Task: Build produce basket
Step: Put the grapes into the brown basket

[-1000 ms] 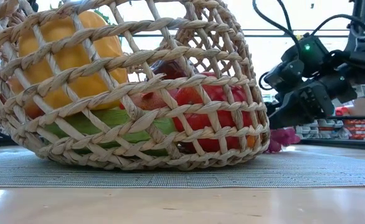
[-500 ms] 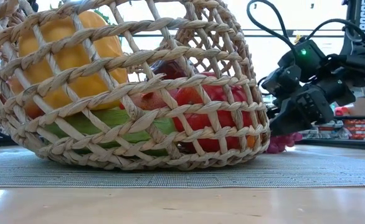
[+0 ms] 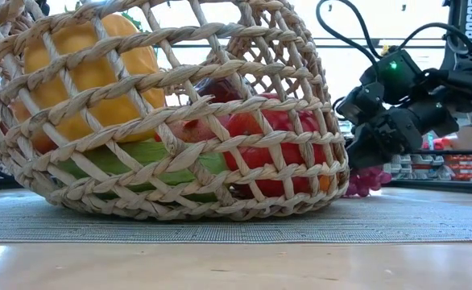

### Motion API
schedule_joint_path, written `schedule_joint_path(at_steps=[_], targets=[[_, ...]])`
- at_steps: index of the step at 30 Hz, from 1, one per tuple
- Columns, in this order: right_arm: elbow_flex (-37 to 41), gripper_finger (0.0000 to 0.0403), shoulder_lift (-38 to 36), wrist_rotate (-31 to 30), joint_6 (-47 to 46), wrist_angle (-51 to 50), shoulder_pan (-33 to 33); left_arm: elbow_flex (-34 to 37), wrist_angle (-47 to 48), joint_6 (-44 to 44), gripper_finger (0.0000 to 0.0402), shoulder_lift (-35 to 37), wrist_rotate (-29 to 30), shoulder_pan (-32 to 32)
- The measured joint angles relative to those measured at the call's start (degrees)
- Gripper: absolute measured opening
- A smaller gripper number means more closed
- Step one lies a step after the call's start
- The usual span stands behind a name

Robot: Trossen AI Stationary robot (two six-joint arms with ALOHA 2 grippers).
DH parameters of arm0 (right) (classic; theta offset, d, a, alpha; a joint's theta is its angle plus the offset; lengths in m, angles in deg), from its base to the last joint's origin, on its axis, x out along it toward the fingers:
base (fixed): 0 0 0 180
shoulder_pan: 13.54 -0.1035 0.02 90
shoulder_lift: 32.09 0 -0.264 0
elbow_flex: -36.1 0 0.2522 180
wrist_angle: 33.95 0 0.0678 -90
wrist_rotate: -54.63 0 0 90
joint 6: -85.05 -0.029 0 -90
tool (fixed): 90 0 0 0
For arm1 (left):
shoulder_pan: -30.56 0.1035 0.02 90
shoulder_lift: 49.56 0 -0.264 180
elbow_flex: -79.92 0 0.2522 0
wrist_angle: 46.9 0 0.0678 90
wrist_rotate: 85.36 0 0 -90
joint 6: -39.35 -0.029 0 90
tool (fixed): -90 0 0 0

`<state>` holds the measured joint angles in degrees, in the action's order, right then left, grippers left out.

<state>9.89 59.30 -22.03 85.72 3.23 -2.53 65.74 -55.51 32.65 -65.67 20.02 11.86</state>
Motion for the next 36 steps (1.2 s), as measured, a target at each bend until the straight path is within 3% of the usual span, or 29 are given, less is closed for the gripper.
schedule_joint_path(at_steps=[11, 19, 24, 32, 36], targets=[[0.09, 0.0226, 0.04, -6.47, -0.15, 3.82, 0.07, 0.01, 0.0, 0.0, 0.0029, 0.02, 0.01, -0.01], [0.11, 0.0234, -2.49, -2.48, 0.25, 3.56, 0.07, 0.0, 0.0, 0.0, 0.0035, 0.02, 0.02, 0.0], [0.11, 0.0276, -2.91, -1.53, 0.59, 3.67, 0.07, 0.01, 0.0, -0.01, 0.0034, 0.0, 0.02, 0.0], [0.11, 0.0389, -2.93, 1.51, -2.54, 3.38, 0.06, 0.01, 0.0, 0.0, 0.003, 0.02, 0.01, 0.0], [0.11, 0.0388, -2.93, 1.24, -3.25, 0.35, 0.04, 0.02, 0.0, 0.0, 0.0035, 0.02, 0.02, 0.0]])
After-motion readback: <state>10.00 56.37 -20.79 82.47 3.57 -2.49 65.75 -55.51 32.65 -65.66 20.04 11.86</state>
